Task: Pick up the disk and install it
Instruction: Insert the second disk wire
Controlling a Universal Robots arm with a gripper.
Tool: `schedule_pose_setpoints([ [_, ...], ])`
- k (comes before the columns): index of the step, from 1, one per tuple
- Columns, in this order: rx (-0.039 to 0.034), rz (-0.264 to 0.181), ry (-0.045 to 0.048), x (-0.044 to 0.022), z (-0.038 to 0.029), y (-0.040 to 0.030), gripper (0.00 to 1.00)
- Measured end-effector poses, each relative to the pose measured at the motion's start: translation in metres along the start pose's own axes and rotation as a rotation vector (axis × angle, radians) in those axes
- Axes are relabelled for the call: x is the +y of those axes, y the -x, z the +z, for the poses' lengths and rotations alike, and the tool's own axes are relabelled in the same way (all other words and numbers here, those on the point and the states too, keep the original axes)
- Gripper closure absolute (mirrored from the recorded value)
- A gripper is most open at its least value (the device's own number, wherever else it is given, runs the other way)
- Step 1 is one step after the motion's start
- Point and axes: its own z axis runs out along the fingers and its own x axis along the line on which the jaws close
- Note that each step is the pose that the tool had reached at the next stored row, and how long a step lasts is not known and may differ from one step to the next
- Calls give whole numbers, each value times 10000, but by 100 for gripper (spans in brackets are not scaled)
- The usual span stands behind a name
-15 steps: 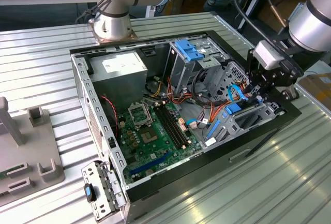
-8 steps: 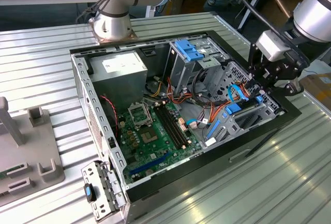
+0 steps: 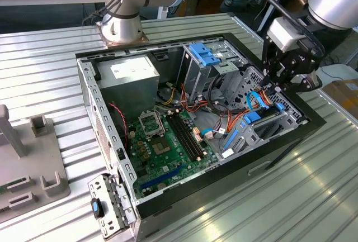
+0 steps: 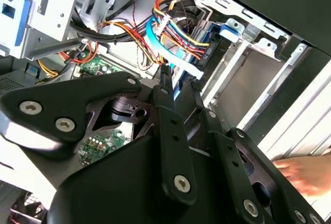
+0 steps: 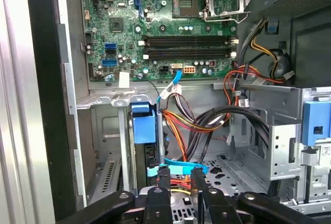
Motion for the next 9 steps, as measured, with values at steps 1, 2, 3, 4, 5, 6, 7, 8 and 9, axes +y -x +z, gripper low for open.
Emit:
schedule_pose_setpoints([
  [1, 58, -5, -3, 1, 1, 15, 70],
  [2, 96, -9, -6, 2, 2, 24, 70],
  [3, 102, -10, -7, 2, 2, 25, 70],
  [4, 104, -10, -7, 2, 2, 25, 70],
  [5, 107, -11, -7, 2, 2, 27, 70],
  [6, 113, -11, -7, 2, 2, 28, 70],
  [7, 124, -12, -8, 3, 2, 30, 70],
  [8, 127, -12, -8, 3, 2, 31, 70],
  [9, 129, -13, -8, 3, 3, 31, 70],
])
